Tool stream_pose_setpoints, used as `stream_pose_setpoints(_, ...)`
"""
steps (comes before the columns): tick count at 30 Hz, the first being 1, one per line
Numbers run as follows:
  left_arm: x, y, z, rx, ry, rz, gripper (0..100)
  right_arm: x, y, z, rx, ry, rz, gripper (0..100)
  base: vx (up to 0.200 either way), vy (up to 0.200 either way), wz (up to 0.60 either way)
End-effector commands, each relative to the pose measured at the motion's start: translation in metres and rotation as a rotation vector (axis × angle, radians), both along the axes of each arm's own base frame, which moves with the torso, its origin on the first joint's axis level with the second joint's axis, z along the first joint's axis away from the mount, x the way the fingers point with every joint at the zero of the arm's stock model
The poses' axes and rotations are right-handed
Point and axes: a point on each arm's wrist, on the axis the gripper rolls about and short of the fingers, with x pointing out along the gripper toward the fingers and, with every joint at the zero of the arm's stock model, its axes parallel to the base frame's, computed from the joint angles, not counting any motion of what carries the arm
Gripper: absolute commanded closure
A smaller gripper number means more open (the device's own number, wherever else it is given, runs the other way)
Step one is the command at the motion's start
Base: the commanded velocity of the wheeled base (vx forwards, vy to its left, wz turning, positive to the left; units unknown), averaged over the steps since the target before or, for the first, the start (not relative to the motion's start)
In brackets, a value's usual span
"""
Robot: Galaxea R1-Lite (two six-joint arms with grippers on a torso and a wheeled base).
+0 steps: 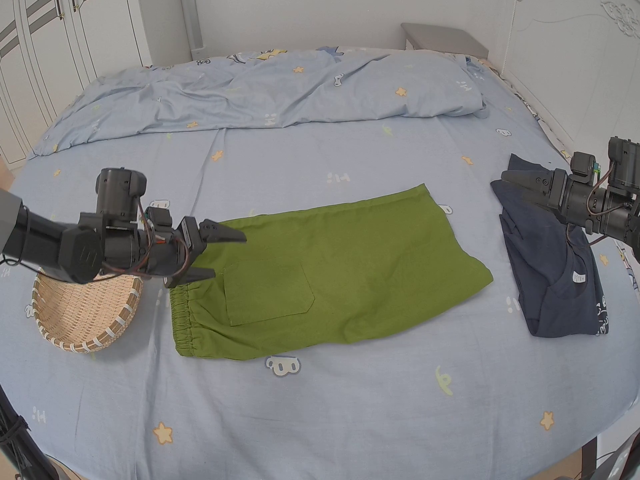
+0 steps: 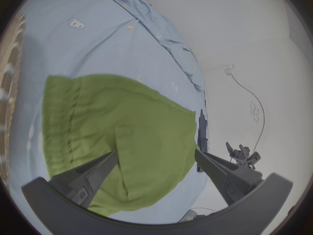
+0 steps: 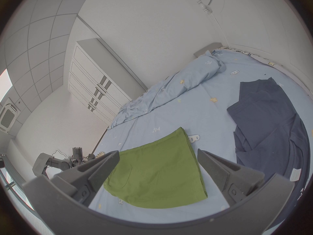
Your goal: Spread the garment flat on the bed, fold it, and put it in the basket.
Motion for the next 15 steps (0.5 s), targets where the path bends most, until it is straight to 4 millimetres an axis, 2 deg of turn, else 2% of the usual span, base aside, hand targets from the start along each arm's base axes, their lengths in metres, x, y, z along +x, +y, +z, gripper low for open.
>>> stream_pose_setpoints(1, -0.083, 0.019, -0.031, 0.0, -0.048, 0.043, 0, -0.01, 0.011, 0.007, 0.009, -0.017, 0.049, 0, 0.0, 0.0, 0.0)
stream_pose_setpoints(5, -0.096, 0.032, -0.045, -0.007, -0.124, 0.088, 0, -0.013, 0.018, 0.005, 0.008, -0.01, 0.073, 0, 0.0, 0.0, 0.0)
stream_pose_setpoints(10, -0.091, 0.049, -0.043, -0.01, -0.183, 0.141, 0, -0.013, 0.023, 0.003, 0.006, -0.002, 0.091, 0, 0.0, 0.0, 0.0)
stream_pose_setpoints(15, -0.091, 0.054, -0.047, 0.006, -0.175, 0.153, 0, -0.014, 0.026, 0.002, 0.007, 0.0, 0.1, 0, 0.0, 0.0, 0.0)
